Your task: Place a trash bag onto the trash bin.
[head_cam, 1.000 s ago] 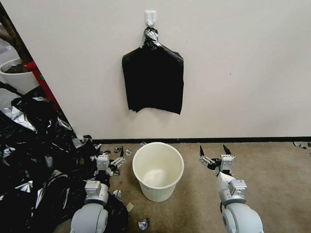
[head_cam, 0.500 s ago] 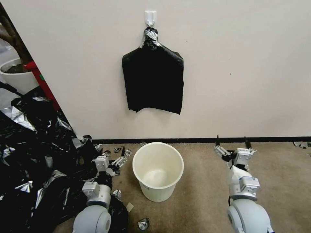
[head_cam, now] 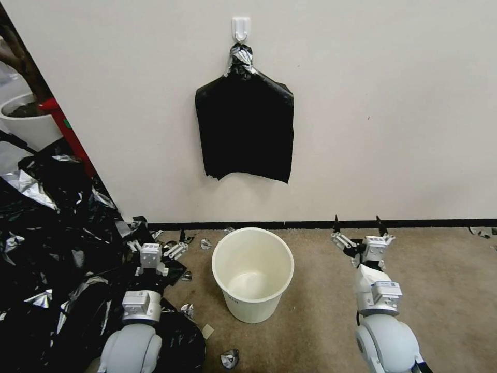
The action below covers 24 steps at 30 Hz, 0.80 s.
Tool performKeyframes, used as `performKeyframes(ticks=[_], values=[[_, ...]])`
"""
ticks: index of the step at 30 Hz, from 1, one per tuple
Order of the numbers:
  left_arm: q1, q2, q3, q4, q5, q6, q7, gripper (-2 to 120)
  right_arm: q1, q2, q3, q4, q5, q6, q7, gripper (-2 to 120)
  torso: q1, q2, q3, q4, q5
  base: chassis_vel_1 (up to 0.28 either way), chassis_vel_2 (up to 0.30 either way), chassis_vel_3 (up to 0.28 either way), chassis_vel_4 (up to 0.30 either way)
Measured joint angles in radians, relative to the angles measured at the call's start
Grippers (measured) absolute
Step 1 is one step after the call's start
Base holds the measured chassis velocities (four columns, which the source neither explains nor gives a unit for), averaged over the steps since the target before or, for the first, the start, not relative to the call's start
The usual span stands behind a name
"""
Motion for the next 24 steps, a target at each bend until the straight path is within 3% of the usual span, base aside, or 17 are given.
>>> performKeyframes(ticks=[2, 5, 11, 15, 19, 24], values=[[0.003, 0.001, 0.012, 0.001, -0.058, 0.004, -0.005, 100, 0.008, 0.001, -0.009, -0.009, 0.002, 0.007, -0.001, 100, 0.0, 0.0, 0.0, 0.0, 0.0001, 0.0, 0.0, 0.0, 0.0], [0.015, 0.009, 0.044, -0.008, -0.2, 0.048, -0.063, 100, 0.044, -0.005, -0.041, -0.025, 0.011, 0.01, -0.004, 100, 0.0, 0.0, 0.0, -0.0003, 0.0001, 0.0, 0.0, 0.0, 0.0], [0.031, 0.015, 0.028, 0.001, -0.17, 0.035, -0.068, 100, 0.157, -0.033, -0.117, -0.075, 0.063, 0.012, -0.02, 100, 0.0, 0.0, 0.0, 0.0, 0.0002, 0.0, 0.0, 0.0, 0.0], [0.044, 0.016, 0.011, -0.005, -0.138, 0.013, -0.043, 100, 0.279, -0.05, -0.219, -0.127, 0.191, 0.047, -0.055, 100, 0.0, 0.0, 0.0, 0.0002, 0.0001, 0.0, 0.0, 0.0, 0.0], [0.059, 0.021, -0.001, -0.011, -0.133, -0.027, -0.025, 100, 0.469, -0.037, -0.369, -0.228, 0.462, 0.137, -0.104, 100, 0.0, 0.0, 0.0, 0.0, -0.0001, 0.0, 0.0, 0.0, 0.0], [0.063, 0.027, 0.002, -0.009, -0.171, -0.091, -0.005, 100, 0.637, 0.005, -0.45, -0.345, 0.656, 0.229, -0.168, 100, 0.0, 0.0, 0.0, 0.0001, -0.0002, 0.0, 0.0, 0.0, 0.0]])
